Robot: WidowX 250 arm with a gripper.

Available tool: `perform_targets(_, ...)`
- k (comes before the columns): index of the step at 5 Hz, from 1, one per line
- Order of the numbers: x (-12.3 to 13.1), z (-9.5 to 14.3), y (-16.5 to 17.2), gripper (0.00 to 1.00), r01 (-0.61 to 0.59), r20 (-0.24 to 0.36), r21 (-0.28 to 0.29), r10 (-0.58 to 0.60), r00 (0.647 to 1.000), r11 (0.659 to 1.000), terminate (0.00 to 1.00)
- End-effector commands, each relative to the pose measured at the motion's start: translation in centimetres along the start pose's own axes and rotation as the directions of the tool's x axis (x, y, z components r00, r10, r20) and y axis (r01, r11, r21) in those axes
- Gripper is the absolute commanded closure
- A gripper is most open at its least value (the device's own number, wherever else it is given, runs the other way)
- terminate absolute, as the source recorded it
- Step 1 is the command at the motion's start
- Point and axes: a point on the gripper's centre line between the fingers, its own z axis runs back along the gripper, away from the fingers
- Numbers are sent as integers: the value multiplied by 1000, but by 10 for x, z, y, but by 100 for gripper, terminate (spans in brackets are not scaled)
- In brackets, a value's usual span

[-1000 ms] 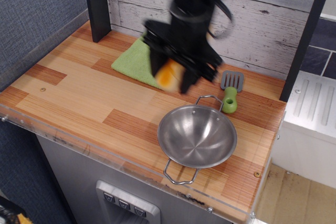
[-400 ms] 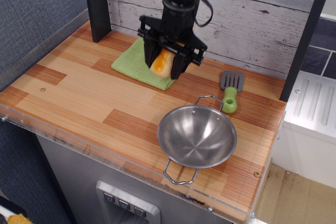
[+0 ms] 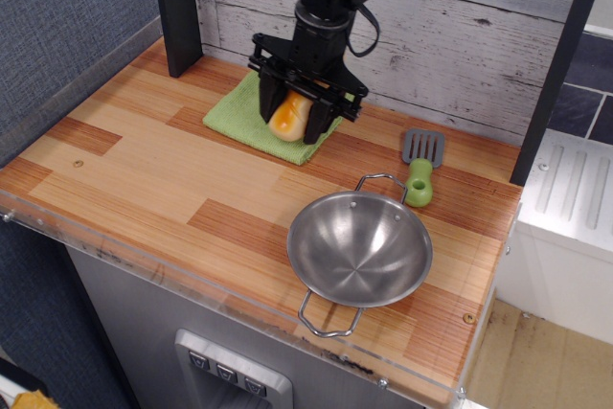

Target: Put the bread on the green rag.

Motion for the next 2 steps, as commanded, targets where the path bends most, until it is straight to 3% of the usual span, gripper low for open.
perform_targets(1,-4,17,30,100,-62,47,12,61,997,998,0)
perform_targets(2,-4,12,37,100,-77,32,0,77,997,997,0)
